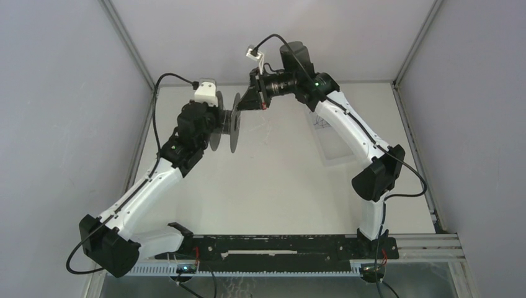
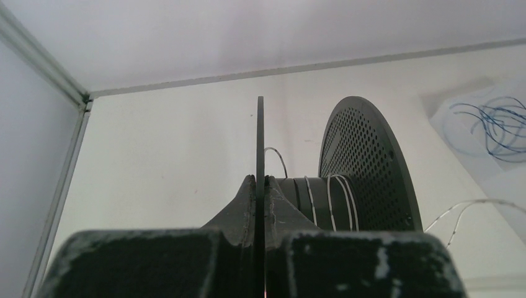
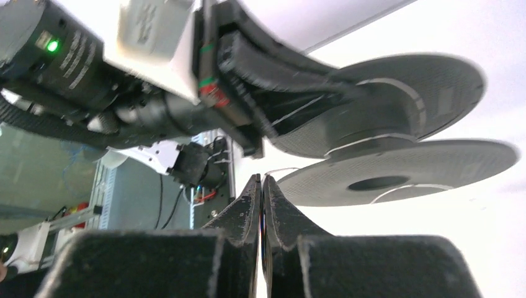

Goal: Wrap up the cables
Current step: Wrap the cable around the cable reel.

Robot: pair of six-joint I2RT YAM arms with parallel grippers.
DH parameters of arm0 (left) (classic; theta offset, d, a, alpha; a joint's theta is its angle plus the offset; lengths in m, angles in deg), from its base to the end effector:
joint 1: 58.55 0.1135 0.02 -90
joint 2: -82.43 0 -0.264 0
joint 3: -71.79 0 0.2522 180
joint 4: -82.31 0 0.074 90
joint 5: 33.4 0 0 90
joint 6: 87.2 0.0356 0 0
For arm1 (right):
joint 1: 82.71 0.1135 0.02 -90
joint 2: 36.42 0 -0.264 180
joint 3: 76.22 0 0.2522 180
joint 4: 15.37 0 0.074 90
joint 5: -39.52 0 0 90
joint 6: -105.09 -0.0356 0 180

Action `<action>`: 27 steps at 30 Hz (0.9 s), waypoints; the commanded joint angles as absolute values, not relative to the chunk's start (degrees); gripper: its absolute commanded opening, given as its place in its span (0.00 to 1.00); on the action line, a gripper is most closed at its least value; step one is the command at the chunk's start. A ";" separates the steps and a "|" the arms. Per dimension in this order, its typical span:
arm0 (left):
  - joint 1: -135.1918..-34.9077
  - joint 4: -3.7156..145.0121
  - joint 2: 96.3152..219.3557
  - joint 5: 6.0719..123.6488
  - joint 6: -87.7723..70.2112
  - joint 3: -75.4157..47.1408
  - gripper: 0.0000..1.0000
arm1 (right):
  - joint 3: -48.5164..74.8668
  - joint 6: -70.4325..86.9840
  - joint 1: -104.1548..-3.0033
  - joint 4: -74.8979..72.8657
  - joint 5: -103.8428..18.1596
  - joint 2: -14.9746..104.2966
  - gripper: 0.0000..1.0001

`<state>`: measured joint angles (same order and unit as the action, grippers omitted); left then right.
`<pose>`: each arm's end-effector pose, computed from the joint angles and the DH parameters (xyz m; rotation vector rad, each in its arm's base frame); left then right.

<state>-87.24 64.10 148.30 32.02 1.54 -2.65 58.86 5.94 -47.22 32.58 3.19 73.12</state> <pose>0.2407 -0.1149 0.3742 0.0989 1.7208 -0.0131 0.3284 0.2694 0.4348 -1.0884 1.7503 1.4099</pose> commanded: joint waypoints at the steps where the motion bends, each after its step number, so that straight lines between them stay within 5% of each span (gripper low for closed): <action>1: -88.75 65.93 146.34 36.06 5.97 -1.31 0.00 | 63.94 4.32 -50.71 29.43 1.56 73.61 0.08; 16: -89.11 62.21 143.81 52.32 7.19 -1.65 0.00 | 64.18 7.17 -56.84 29.80 2.93 78.41 0.07; 27: -87.76 59.79 143.20 56.57 4.57 -4.59 0.00 | 52.49 12.42 -61.20 28.97 6.43 76.53 0.08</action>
<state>-88.55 60.67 145.39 52.74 5.67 -1.80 55.73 8.65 -58.52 32.65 6.20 79.52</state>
